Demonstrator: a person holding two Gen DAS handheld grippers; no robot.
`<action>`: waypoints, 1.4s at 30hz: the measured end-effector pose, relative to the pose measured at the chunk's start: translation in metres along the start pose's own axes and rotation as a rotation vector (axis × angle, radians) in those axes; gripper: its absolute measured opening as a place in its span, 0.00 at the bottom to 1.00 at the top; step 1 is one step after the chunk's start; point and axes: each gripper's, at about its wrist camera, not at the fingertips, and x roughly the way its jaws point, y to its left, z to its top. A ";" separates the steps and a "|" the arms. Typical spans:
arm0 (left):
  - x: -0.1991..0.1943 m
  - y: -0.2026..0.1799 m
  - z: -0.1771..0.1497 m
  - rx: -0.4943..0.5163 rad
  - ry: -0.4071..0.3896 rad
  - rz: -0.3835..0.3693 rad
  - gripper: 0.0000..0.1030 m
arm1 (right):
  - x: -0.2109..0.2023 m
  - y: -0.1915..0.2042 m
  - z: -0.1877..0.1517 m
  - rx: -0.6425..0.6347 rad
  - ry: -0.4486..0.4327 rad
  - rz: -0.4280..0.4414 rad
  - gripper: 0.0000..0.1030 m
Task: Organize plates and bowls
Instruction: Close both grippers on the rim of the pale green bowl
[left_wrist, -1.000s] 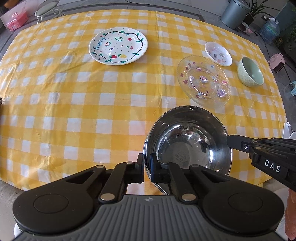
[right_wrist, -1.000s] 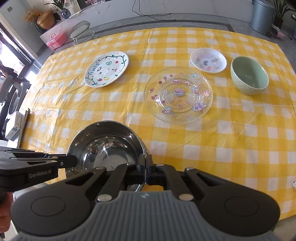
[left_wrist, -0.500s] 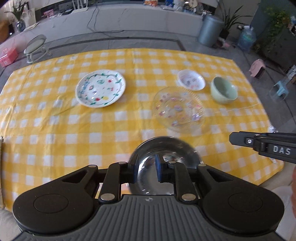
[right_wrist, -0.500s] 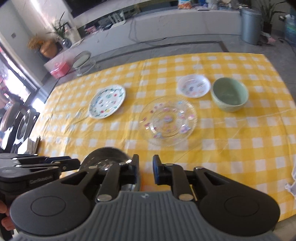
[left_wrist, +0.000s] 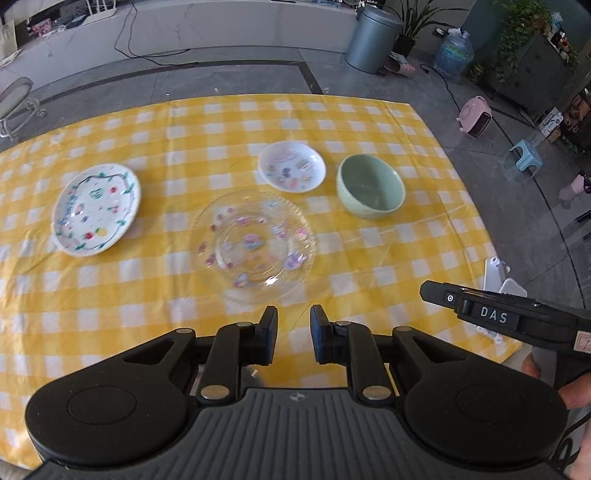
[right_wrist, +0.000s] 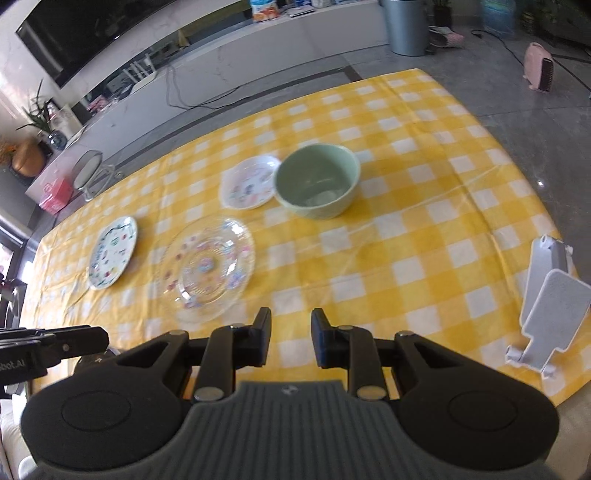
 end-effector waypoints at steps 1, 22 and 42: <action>0.004 -0.006 0.007 0.009 -0.004 0.001 0.20 | 0.003 -0.005 0.005 0.011 -0.006 -0.009 0.23; 0.119 -0.023 0.109 -0.130 -0.052 -0.108 0.30 | 0.073 -0.052 0.099 0.176 -0.185 -0.073 0.26; 0.197 -0.043 0.117 -0.099 0.039 -0.007 0.37 | 0.132 -0.065 0.089 0.231 -0.075 -0.005 0.19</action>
